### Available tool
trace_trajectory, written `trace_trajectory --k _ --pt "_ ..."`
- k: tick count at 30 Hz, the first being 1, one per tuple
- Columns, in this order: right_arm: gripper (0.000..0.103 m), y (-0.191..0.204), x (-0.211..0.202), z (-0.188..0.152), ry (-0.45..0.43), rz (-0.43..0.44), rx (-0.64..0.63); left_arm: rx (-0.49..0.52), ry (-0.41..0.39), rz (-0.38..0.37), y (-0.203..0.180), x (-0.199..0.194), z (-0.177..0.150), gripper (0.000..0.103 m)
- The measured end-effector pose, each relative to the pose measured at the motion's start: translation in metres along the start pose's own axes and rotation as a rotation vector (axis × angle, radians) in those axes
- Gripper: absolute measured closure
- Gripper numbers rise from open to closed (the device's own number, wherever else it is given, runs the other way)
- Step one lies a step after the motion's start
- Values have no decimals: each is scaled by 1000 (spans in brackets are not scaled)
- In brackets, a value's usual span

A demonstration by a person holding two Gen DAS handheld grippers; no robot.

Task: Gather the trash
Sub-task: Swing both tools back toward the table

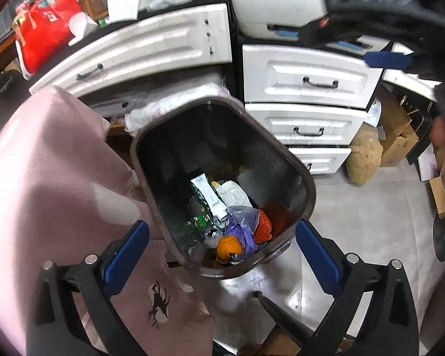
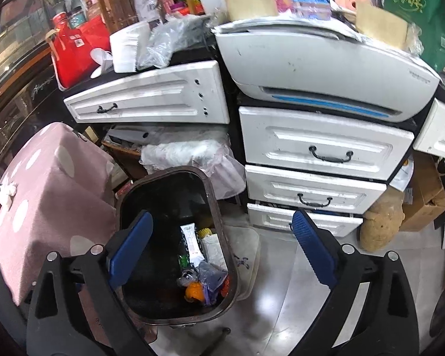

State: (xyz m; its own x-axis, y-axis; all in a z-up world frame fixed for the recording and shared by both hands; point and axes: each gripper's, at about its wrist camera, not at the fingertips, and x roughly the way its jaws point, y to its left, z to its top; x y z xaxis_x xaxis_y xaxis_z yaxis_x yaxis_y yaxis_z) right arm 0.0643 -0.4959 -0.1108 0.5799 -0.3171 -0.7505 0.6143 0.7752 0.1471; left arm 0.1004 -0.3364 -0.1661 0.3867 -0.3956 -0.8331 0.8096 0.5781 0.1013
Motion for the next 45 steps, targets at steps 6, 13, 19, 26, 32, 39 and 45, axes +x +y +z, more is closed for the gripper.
trace_trajectory --k 6,13,19,26,32,39,45 --pt "7 12 -13 5 -32 10 -43 -32 -83 -47 10 -46 -6 6" --pt "7 39 -25 4 -39 53 -98 -78 -181 -46 31 -95 -14 6" --pt "7 75 -32 1 -36 112 -169 -117 -256 -32 57 -129 -23 6" --pt "7 126 -36 -5 -24 185 -265 -156 -285 25 96 -153 -37 6" --pt "7 175 -37 -12 -11 253 -354 -221 -321 31 141 -172 -62 6" --pt "7 235 -39 -22 9 346 -457 -339 -286 154 200 -190 -98 6" --pt "7 285 -42 -32 40 429 -542 -436 -257 275 251 -203 -131 6"
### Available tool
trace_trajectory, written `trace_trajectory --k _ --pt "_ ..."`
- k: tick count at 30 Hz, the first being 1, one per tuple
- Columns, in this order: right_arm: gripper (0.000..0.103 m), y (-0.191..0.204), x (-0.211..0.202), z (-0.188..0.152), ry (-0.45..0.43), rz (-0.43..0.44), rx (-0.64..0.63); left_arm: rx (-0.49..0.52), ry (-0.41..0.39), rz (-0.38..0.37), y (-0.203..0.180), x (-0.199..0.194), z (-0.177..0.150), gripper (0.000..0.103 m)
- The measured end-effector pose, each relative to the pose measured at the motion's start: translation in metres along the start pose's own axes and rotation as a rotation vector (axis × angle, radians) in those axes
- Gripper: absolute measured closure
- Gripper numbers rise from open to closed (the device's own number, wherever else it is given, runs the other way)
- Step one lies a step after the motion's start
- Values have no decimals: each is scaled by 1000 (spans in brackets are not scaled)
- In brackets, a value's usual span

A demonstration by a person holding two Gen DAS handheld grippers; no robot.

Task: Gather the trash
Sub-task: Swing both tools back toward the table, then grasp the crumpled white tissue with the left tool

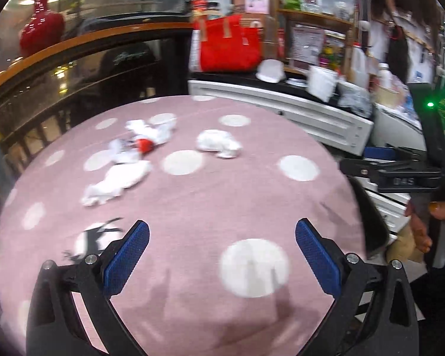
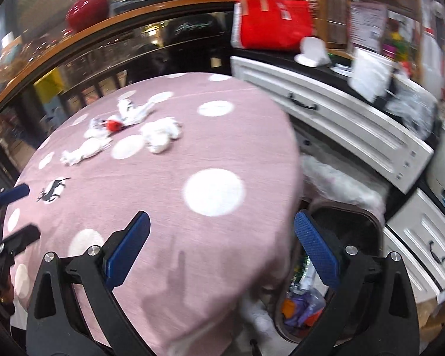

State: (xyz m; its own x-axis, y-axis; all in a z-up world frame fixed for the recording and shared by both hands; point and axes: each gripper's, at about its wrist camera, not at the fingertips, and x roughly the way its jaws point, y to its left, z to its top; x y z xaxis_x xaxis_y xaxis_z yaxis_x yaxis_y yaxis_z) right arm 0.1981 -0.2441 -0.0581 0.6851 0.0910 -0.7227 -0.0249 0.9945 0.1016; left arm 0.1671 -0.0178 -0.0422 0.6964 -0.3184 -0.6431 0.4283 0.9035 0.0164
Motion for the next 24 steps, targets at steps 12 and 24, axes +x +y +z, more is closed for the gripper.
trace_trajectory --k 12,24 --pt "7 64 55 34 86 106 -128 -102 66 170 98 16 -10 6" --pt "7 85 125 76 168 148 -152 -133 134 191 142 73 21 6"
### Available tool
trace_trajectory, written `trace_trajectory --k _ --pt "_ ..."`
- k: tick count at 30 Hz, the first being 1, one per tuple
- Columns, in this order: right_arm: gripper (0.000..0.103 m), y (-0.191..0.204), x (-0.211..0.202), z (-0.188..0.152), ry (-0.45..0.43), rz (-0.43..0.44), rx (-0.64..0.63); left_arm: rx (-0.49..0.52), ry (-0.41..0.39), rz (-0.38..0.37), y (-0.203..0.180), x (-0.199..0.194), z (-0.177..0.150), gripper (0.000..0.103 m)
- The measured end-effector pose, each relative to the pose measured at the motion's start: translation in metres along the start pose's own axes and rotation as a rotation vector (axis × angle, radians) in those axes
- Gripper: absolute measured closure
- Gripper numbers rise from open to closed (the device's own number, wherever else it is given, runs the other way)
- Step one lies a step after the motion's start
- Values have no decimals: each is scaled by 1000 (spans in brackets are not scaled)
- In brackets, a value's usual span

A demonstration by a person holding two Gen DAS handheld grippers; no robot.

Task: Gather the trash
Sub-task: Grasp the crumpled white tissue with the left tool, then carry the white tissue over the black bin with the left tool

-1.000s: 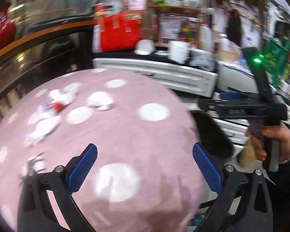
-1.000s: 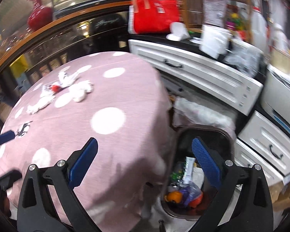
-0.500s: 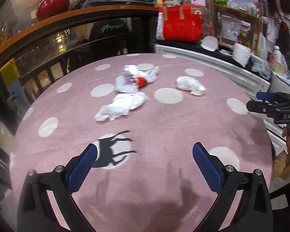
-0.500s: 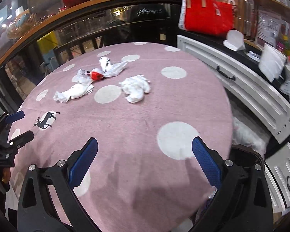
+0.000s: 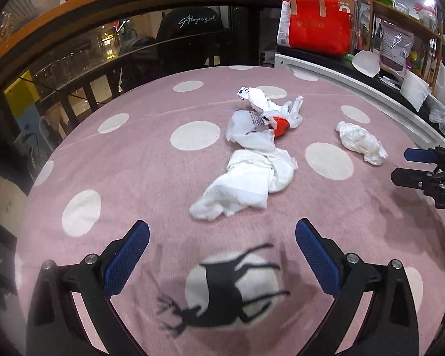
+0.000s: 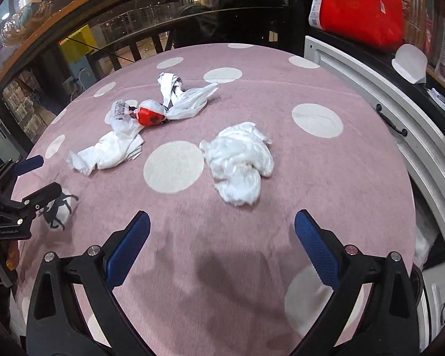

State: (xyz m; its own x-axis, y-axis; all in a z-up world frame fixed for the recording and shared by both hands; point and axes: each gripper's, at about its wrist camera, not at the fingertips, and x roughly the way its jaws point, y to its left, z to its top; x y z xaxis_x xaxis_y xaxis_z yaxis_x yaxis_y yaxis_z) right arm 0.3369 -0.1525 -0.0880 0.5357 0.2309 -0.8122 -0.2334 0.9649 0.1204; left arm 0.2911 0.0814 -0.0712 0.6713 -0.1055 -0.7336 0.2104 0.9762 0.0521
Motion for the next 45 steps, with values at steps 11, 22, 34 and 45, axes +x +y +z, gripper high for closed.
trace_trajectory --k 11,22,34,45 --pt "27 -5 37 29 49 -11 -9 42 66 -117 -15 55 32 6" --pt "78 -5 30 23 28 -26 3 10 48 -137 -14 46 23 69" --pt "78 -3 -18 -4 -40 15 28 -36 -45 -171 -18 -3 10 84" --pt "78 3 -63 -45 -93 26 5 -90 -129 -205 -34 -53 -20 84"
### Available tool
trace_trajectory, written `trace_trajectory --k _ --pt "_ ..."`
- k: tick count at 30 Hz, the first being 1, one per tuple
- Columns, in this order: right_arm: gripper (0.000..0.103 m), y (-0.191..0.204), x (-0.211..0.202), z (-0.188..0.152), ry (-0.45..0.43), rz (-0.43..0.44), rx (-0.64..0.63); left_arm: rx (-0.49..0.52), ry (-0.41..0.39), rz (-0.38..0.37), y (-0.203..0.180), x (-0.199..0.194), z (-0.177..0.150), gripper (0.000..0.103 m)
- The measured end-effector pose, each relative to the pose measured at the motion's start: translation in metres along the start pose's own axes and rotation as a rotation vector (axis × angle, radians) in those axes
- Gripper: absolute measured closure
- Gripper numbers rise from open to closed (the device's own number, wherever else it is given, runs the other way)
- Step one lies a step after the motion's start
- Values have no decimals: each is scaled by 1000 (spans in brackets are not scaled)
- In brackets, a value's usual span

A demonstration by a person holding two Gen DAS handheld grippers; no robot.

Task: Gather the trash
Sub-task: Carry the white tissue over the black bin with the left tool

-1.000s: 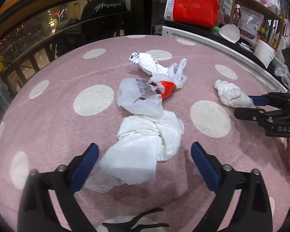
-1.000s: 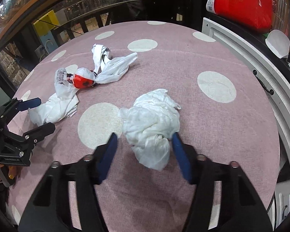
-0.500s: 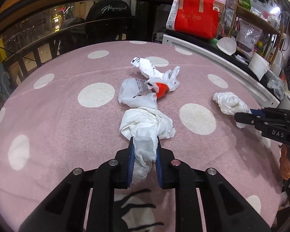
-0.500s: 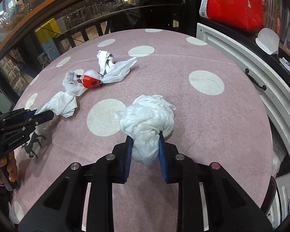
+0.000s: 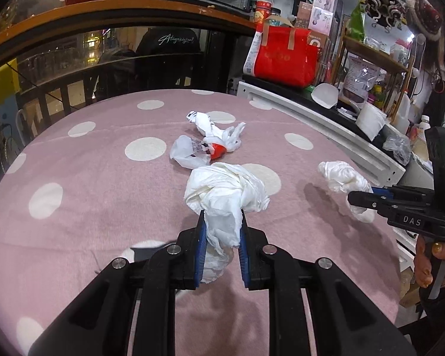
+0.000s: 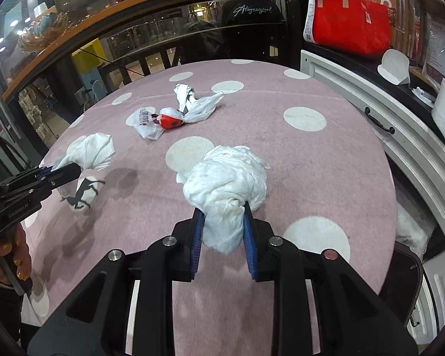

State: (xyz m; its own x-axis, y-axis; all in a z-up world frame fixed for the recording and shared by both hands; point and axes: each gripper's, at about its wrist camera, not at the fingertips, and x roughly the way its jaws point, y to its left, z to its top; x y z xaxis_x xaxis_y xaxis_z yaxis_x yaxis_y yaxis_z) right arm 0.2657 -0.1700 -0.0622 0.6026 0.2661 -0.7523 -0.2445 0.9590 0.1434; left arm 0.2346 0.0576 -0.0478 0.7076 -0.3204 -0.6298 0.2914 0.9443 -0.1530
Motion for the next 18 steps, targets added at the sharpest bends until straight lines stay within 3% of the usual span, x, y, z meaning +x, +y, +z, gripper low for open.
trace_trajectory --k 7,18 --pt "78 -4 -31 -24 -23 5 0 33 -37 -3 -27 -19 -13 84" --pt "78 -27 -70 -59 -60 -38 38 105 -50 -85 -78 -27 -28 84"
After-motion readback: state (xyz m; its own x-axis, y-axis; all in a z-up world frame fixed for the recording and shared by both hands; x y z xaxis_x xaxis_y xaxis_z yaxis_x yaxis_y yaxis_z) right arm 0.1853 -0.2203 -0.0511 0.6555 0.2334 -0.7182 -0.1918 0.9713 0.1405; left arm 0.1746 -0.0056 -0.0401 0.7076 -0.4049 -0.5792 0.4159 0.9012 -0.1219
